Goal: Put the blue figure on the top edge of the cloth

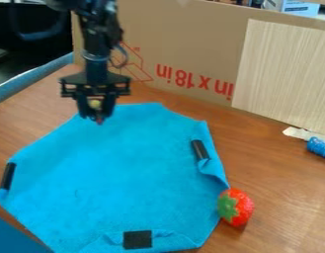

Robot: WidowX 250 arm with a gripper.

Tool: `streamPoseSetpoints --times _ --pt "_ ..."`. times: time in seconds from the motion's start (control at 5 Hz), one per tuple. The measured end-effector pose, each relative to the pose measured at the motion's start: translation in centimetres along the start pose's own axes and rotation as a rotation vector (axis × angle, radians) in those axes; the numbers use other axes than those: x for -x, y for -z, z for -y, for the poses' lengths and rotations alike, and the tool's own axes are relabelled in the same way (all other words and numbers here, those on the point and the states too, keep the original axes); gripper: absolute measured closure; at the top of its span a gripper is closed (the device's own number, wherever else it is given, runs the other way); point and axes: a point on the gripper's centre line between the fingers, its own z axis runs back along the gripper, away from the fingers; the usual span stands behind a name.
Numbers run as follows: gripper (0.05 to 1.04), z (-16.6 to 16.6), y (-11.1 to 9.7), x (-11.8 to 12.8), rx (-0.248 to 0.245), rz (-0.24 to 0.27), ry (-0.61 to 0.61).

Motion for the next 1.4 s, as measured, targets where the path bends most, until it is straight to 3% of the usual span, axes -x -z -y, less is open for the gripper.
streamPoseSetpoints --times 0.2,0.4,0.6,0.8,1.0,1.2,1.4 --pt "0.491 2.3 0.8 0.5 -0.018 0.003 0.018" --pt "0.196 2.7 2.5 0.2 -0.030 -0.028 0.001" --pt "0.075 2.0 2.9 -0.4 -0.032 -0.042 -0.003" --pt "0.078 1.5 3.0 -0.5 -0.011 -0.049 0.035" --pt "0.083 -1.1 0.1 0.2 0.044 -0.036 0.109" --pt "0.083 -3.1 -3.6 2.7 0.133 0.026 0.250" --pt "0.083 -5.5 -5.8 6.8 0.170 0.090 0.376"
